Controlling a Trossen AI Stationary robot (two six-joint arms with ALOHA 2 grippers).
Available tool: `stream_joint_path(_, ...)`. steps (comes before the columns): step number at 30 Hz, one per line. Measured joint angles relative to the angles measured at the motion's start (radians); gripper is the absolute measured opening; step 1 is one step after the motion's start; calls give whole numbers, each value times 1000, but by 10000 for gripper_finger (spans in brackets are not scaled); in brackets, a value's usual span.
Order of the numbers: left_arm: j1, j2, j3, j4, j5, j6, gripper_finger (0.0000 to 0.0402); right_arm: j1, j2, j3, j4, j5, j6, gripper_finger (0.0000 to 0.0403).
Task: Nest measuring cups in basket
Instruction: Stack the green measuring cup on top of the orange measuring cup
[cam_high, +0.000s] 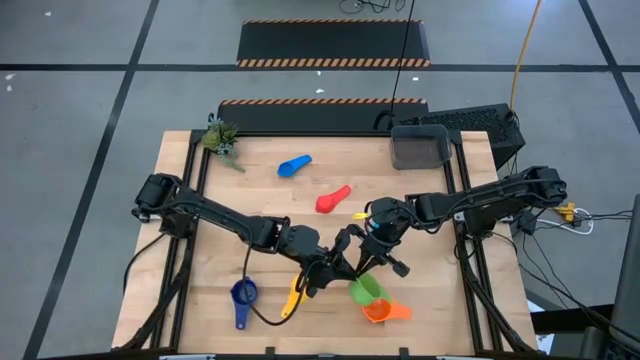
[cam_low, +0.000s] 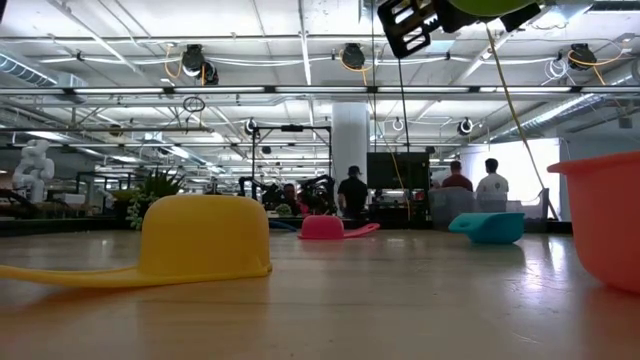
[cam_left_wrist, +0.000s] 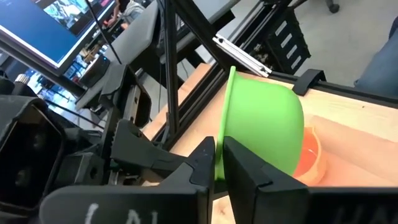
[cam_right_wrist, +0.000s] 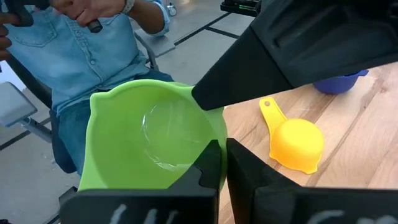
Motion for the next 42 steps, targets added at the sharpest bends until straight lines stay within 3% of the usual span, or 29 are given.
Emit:
stream_joint_path(10, 9, 0, 1, -12, 32, -6, 5, -1, 0, 0, 5, 19, 15, 14)
stream_joint_path(24, 11, 0, 1, -59, -30, -28, 2, 1, -73, 0, -86, 189, 88, 138)
stream_joint_path(26, 11, 0, 1, -56, -36, -31, 1, 1, -109, 0, -126, 263, 96, 147)
stream_joint_path(32, 3, -7, 1, -41, -28, -27, 1, 5, -224, 1, -238, 626, 114, 158)
stream_joint_path(42, 4, -117, -13, -172, -125, -105, 1, 177, -375, 1, -355, 995, 172, 158)
